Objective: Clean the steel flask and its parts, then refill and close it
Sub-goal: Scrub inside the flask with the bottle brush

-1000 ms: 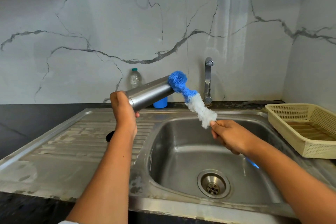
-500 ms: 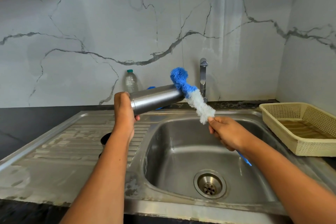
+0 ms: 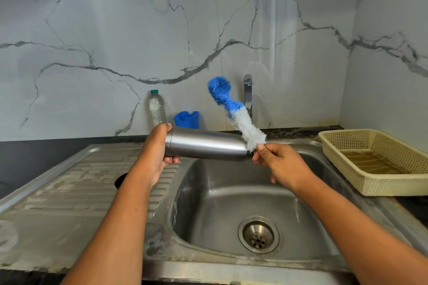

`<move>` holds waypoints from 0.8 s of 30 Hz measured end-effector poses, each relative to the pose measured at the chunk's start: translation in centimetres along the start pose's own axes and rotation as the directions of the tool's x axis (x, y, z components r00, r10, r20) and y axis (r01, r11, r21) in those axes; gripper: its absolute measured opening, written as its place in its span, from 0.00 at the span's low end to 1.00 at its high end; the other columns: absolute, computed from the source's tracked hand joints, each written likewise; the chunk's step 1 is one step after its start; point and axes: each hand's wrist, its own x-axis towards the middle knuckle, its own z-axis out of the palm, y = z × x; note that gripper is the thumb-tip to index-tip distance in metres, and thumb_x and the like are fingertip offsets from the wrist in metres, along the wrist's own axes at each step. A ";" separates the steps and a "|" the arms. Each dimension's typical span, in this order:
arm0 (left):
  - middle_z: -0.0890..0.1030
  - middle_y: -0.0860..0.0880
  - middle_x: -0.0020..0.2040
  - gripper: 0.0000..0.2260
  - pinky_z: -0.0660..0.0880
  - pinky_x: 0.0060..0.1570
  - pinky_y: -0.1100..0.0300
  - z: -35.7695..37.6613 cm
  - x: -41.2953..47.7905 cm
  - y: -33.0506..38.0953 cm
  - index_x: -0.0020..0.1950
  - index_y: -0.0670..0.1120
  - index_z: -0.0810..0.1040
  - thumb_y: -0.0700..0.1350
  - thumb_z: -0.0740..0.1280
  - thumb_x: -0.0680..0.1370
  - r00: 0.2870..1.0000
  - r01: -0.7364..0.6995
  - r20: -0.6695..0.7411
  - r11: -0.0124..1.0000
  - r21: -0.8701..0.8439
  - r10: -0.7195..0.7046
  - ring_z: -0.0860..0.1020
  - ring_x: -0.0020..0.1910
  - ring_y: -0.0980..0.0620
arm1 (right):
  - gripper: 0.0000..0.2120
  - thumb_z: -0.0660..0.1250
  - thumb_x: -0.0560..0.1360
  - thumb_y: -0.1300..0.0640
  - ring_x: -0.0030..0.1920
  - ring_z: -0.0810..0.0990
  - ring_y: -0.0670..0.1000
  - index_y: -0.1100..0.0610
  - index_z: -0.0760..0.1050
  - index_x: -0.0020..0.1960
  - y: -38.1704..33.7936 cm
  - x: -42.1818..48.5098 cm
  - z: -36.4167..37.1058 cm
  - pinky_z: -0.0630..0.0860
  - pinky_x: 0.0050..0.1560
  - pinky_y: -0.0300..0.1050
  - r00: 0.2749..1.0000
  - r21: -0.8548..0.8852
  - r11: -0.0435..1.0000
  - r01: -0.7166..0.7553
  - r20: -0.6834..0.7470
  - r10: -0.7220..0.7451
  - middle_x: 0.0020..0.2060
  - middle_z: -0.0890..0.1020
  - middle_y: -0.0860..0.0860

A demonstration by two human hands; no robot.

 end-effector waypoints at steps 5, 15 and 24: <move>0.78 0.45 0.49 0.10 0.72 0.32 0.61 0.1 -0.1 0.1 0.57 0.48 0.74 0.53 0.63 0.81 0.999 0.019 0.036 0.989 -0.147 -0.014 0.76 0.44 0.51 | 0.18 0.61 0.83 0.44 0.40 0.87 0.50 0.50 0.83 0.42 -0.1 -0.3 0.1 0.81 0.53 0.63 1.000 -0.028 1.000 0.000 -0.017 0.000 0.46 0.86 0.48; 0.84 0.46 0.51 0.22 0.74 0.40 0.55 0.9 -0.3 -0.2 0.59 0.50 0.78 0.66 0.67 0.78 0.975 0.199 -0.043 0.945 -0.259 -0.217 0.81 0.50 0.48 | 0.18 0.61 0.84 0.47 0.34 0.84 0.41 0.55 0.83 0.44 -1.0 -1.0 0.8 0.81 0.58 0.55 1.000 -0.004 1.000 -0.011 -0.004 0.011 0.38 0.82 0.48; 0.84 0.42 0.58 0.28 0.79 0.52 0.53 0.1 -0.4 -0.2 0.63 0.47 0.78 0.66 0.72 0.74 0.966 0.242 -0.012 0.916 -0.320 -0.260 0.81 0.58 0.45 | 0.17 0.61 0.84 0.48 0.45 0.86 0.41 0.54 0.82 0.44 -0.7 -1.0 1.3 0.79 0.62 0.53 0.999 -0.028 0.999 0.038 0.000 -0.038 0.43 0.86 0.46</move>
